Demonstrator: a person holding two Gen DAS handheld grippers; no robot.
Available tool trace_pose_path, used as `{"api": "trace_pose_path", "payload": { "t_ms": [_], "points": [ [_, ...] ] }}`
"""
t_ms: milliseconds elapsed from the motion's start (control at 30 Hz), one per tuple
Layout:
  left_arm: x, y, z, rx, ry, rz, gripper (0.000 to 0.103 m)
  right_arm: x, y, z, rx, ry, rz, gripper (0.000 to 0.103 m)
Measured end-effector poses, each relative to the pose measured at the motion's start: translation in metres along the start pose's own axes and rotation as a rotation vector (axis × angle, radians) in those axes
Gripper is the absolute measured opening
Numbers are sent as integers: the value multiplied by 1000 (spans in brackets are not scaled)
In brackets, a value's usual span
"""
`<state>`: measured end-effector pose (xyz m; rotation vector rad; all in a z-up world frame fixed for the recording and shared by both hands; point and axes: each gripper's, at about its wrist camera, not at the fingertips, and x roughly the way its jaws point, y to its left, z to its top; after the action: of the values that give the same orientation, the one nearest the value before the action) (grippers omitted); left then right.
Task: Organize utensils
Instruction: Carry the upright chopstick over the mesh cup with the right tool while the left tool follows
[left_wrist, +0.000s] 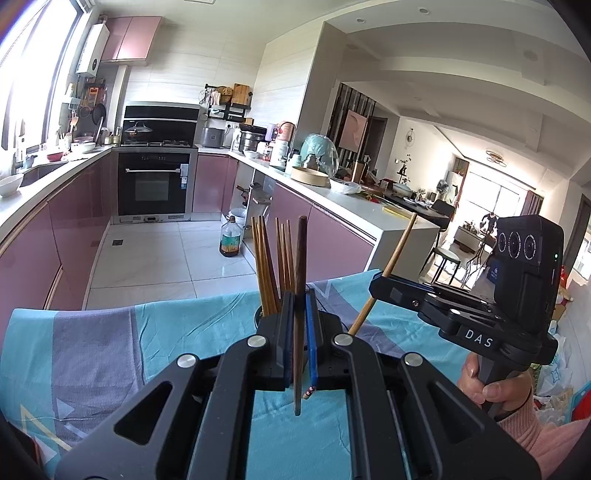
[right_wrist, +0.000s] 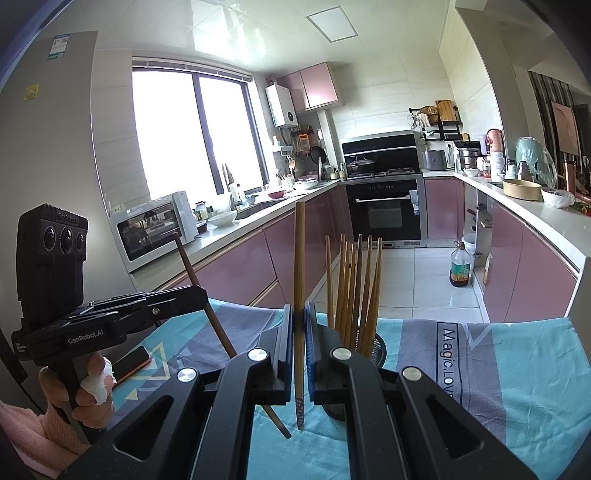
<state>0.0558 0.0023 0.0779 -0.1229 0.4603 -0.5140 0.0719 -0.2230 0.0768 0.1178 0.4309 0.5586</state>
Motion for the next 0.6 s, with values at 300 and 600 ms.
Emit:
{"api": "trace_pose_path", "payload": {
  "t_ms": [300,600],
  "points": [
    [-3,1,4,7,-13,-3,7,-1,0,5,-8,-11,0,5],
    [-6,-1,4,16,-25,-7,7,-1,-1,8,-11,-21,-2,5]
  ]
}}
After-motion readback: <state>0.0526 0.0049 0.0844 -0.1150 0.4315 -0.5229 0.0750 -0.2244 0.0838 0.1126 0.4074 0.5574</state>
